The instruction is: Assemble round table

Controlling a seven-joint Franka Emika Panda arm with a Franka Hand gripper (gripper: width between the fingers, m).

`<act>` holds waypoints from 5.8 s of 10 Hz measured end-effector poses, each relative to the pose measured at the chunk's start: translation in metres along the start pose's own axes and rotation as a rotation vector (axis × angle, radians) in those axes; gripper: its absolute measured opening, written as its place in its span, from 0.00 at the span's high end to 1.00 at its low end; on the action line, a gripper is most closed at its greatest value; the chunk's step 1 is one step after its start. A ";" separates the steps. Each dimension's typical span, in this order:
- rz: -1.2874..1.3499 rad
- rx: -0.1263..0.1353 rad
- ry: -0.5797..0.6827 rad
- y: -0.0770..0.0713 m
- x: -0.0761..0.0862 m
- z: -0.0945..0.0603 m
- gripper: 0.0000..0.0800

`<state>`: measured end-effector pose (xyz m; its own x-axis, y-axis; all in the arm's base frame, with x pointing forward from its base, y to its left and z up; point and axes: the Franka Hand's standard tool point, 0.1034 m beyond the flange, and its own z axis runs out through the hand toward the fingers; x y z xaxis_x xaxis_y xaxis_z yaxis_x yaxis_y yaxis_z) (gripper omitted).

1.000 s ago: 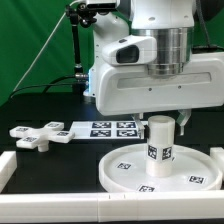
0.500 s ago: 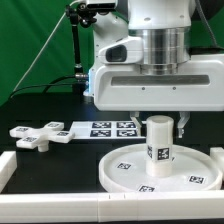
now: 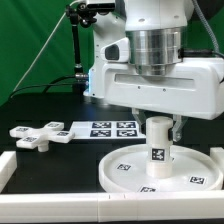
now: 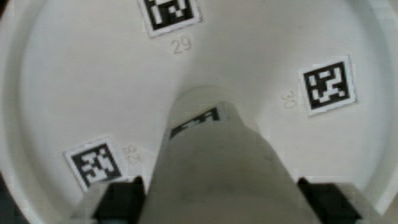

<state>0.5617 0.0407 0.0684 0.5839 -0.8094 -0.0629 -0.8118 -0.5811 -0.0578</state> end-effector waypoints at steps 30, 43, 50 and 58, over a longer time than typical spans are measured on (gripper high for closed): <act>-0.816 0.032 0.019 -0.009 0.005 -0.005 0.19; -2.064 -0.114 0.022 -0.007 0.001 -0.001 0.19; -2.352 -0.151 -0.003 -0.005 0.004 -0.001 0.22; -2.020 -0.134 -0.009 -0.003 0.002 0.001 0.49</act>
Offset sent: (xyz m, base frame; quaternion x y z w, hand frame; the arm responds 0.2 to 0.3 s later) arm 0.0017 -0.0043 0.0011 -0.0020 -0.0202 0.1759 0.9842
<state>0.5649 0.0407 0.0674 0.4766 0.8789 -0.0198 0.8791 -0.4762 0.0221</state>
